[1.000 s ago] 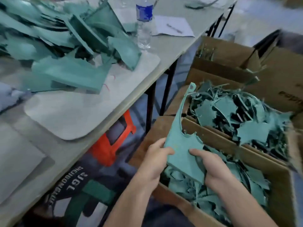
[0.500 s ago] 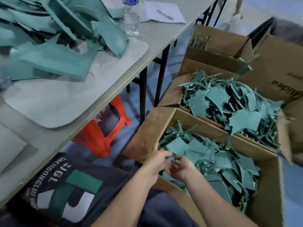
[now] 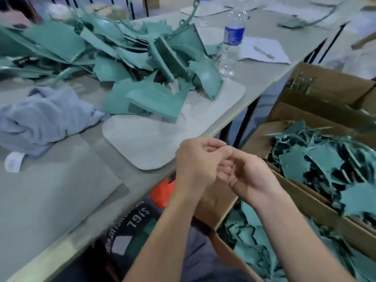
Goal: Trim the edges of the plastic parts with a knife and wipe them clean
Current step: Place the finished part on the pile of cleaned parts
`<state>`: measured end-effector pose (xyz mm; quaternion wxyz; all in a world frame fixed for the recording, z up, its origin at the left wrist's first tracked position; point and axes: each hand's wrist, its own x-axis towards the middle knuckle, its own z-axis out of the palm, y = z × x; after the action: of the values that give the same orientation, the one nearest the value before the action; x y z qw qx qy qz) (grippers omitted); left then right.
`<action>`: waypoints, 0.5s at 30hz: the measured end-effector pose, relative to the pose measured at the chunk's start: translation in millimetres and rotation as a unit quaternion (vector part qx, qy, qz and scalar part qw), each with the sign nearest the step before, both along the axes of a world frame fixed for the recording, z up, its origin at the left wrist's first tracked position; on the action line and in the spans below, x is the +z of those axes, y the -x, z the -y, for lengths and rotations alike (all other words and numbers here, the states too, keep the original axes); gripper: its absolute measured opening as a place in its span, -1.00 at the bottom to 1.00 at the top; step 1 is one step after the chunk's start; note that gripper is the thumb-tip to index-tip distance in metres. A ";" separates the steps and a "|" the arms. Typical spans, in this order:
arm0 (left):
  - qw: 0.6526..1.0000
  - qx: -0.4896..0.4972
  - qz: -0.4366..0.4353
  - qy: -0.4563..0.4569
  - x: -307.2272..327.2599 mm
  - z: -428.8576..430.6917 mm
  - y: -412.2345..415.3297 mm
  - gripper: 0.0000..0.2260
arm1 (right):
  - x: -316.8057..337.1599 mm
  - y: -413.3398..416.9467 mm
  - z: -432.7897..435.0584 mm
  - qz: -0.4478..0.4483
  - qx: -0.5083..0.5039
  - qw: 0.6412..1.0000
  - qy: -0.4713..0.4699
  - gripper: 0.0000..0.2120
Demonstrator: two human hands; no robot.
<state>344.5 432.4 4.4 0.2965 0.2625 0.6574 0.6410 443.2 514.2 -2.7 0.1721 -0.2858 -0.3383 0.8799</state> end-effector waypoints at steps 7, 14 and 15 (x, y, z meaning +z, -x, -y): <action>0.962 0.208 -0.169 -0.044 64.8 71.3 104.7 -0.79 | 77.6 120.0 28.4 -0.039 0.048 0.987 -0.150 -0.79; 0.874 0.387 -0.276 0.105 66.2 169.4 204.2 -0.64 | 96.4 269.4 40.0 0.122 0.031 0.806 -0.578 -0.46; 0.858 0.403 -0.292 0.124 63.5 181.0 217.1 -0.59 | 94.7 289.2 37.4 0.148 0.020 0.762 -0.630 -0.36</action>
<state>127.4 251.4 67.9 -0.1636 0.1111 0.8361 0.5117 154.0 476.9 91.9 0.2437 -0.2328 -0.8434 0.4184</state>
